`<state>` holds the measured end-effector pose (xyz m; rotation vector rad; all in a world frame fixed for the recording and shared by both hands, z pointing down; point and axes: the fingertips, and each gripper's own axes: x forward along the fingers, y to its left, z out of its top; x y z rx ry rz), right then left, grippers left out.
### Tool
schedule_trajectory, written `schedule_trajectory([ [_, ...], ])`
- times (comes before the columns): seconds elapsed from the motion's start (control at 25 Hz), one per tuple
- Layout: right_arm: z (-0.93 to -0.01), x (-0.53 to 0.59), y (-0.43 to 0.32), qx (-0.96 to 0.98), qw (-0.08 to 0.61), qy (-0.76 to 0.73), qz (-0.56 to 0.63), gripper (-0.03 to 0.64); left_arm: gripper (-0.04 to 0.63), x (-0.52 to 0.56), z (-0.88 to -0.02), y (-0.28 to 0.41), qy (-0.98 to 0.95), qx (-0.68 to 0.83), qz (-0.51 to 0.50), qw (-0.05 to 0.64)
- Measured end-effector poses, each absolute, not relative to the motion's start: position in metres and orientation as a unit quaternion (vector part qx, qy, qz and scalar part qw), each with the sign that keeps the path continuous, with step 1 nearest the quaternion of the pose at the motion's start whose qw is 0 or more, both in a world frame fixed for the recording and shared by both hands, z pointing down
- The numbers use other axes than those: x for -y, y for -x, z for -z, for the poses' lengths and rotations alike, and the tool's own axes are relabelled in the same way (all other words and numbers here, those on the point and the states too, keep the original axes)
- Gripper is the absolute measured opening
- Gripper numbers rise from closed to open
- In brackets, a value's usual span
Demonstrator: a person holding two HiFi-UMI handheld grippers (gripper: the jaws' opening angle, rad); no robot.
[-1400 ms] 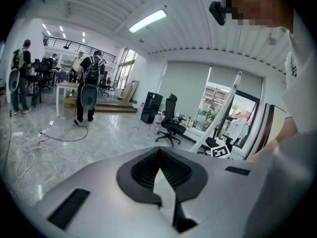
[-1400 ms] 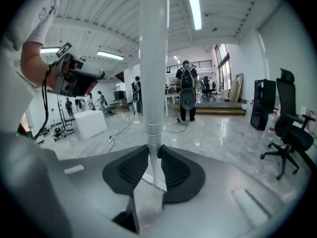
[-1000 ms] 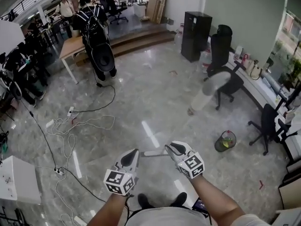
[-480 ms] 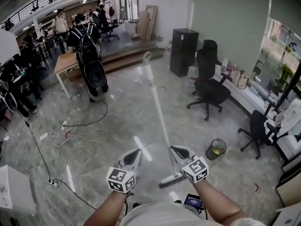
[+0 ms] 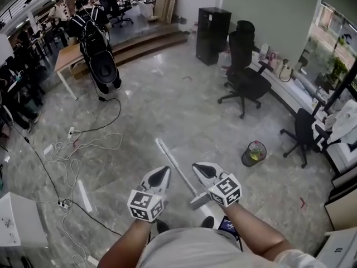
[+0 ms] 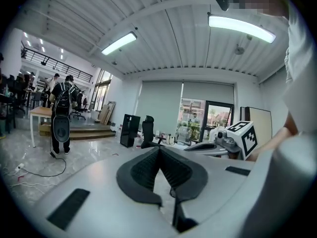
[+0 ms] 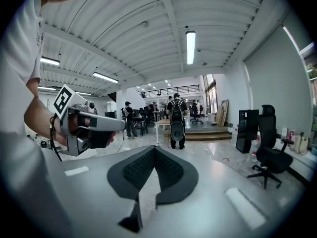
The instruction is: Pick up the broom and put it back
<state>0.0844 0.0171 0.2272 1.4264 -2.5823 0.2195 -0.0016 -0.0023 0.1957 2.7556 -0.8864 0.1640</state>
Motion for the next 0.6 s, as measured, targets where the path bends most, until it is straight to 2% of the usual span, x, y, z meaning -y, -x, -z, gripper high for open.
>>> schedule_trajectory([
  [0.6,-0.219,-0.017,-0.070,0.873,0.079,-0.472,-0.096,0.002,0.005,-0.003,-0.196,-0.002,-0.940,0.311,-0.048,0.128],
])
